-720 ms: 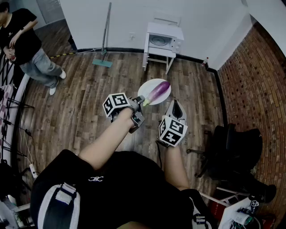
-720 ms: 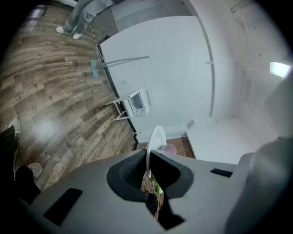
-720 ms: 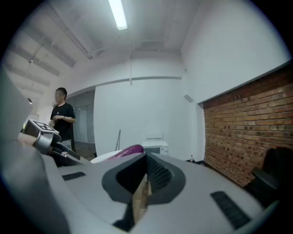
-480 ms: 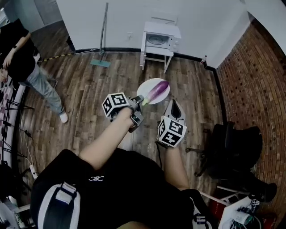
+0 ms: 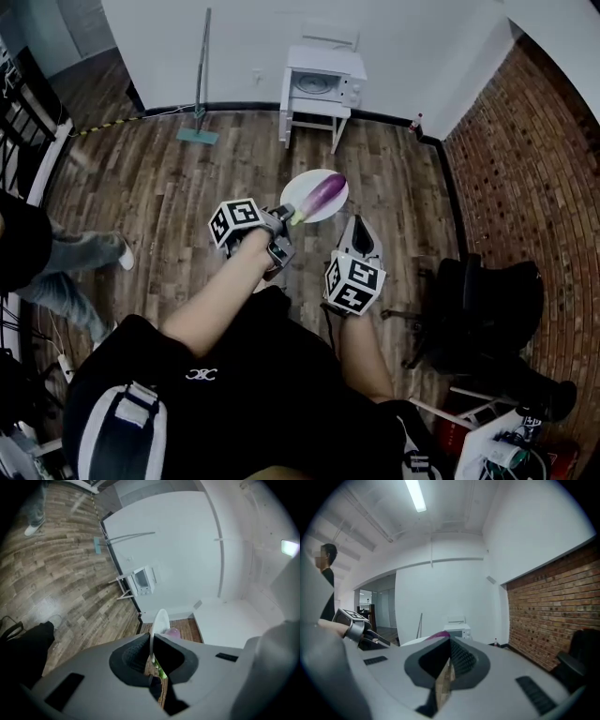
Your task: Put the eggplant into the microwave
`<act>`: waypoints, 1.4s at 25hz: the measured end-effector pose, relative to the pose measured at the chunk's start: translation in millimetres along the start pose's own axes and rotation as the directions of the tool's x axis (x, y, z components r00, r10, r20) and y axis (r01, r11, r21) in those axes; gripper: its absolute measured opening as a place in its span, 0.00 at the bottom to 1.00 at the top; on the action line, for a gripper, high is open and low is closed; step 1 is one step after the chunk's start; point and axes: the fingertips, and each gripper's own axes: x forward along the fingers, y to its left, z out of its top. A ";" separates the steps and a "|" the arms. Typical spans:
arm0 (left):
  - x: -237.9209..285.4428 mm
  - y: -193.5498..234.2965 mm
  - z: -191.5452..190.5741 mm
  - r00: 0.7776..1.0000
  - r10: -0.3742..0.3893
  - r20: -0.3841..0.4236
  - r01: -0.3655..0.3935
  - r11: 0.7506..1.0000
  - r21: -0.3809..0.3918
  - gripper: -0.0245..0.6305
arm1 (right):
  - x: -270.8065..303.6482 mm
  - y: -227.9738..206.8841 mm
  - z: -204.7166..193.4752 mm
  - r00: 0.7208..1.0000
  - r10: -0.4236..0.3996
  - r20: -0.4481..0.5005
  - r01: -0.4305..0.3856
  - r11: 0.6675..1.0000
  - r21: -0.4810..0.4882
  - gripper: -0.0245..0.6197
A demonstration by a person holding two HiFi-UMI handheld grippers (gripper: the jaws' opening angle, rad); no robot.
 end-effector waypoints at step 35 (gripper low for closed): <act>298.4 -69.7 250.4 0.999 0.027 0.022 -0.026 0.999 -0.022 0.07 | 379.6 -64.1 89.1 0.999 0.047 -0.025 -0.047 0.999 0.007 0.05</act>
